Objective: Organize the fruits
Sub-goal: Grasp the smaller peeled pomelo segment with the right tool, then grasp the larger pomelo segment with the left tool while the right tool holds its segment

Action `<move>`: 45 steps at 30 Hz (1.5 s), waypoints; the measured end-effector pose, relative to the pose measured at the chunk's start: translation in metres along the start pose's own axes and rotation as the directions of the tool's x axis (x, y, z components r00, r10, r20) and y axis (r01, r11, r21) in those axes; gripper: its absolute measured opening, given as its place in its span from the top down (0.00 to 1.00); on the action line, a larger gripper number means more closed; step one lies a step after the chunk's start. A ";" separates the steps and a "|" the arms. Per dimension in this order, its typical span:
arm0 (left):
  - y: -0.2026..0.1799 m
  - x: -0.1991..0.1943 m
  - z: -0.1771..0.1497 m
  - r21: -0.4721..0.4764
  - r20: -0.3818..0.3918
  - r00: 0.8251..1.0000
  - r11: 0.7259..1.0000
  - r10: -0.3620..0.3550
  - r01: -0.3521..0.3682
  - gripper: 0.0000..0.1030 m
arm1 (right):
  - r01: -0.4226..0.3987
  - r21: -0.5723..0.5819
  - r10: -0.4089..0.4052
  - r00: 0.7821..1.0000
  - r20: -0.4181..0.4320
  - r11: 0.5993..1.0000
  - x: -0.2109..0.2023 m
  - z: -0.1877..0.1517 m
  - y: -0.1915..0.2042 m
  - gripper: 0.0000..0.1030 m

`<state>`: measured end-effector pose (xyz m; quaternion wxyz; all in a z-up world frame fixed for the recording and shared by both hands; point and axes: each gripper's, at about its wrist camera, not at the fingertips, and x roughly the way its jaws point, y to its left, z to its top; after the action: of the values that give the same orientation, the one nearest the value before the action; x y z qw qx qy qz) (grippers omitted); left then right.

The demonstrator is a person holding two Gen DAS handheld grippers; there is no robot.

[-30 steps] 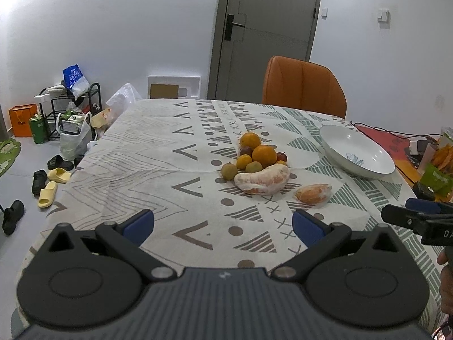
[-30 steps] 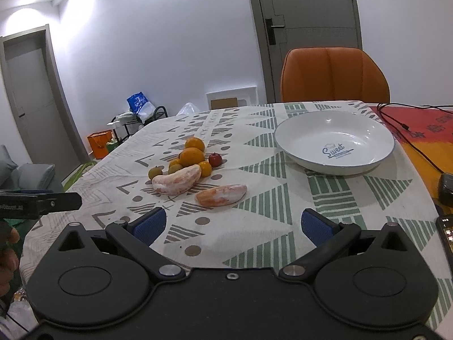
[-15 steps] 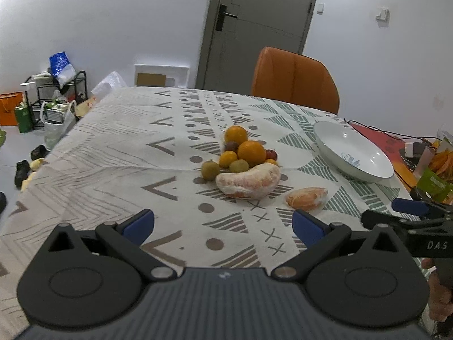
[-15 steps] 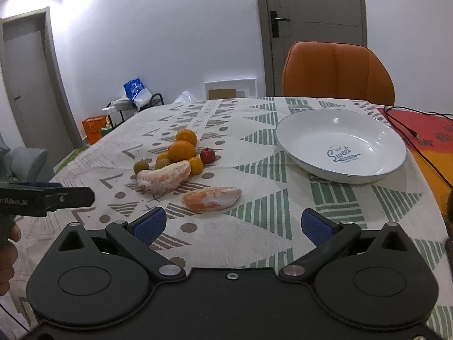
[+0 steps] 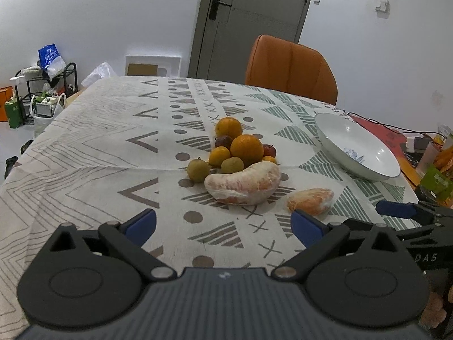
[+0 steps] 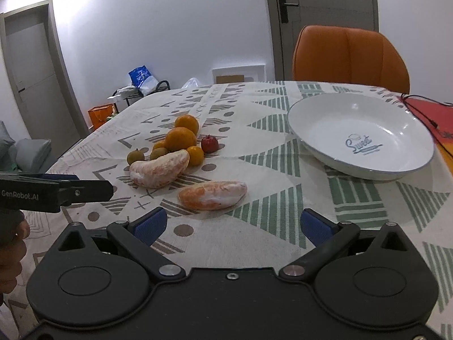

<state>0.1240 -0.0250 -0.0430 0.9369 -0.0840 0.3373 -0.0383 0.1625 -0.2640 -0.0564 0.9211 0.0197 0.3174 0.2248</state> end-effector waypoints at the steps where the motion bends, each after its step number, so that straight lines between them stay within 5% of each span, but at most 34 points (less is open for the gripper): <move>1: 0.000 0.001 0.000 0.000 -0.003 1.000 1.000 0.001 -0.001 0.02 | -0.004 -0.001 0.004 1.000 -0.007 1.000 0.002 0.000 0.000 0.06; 4: 0.001 0.005 0.003 0.000 -0.010 1.000 1.000 0.002 -0.002 0.02 | -0.027 0.002 0.027 0.999 -0.031 1.000 0.009 0.001 -0.001 0.13; 22: 0.020 0.021 0.016 -0.047 -0.040 0.999 0.999 0.026 -0.028 0.05 | -0.052 -0.121 0.042 0.996 -0.083 0.991 0.048 0.018 0.022 0.19; 26: 0.025 0.025 0.018 -0.056 -0.055 0.998 0.998 0.035 -0.038 0.05 | -0.015 -0.154 0.006 0.998 -0.063 0.988 0.052 0.019 0.026 0.35; 45: -0.005 0.042 0.028 -0.013 -0.072 0.997 0.999 0.030 -0.031 0.05 | -0.032 -0.067 0.030 0.999 -0.022 0.997 0.032 0.020 -0.010 0.37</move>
<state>0.1740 -0.0315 -0.0465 0.9239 -0.0840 0.3724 -0.0245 0.2011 -0.2576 -0.0606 0.9142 -0.0088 0.3189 0.2498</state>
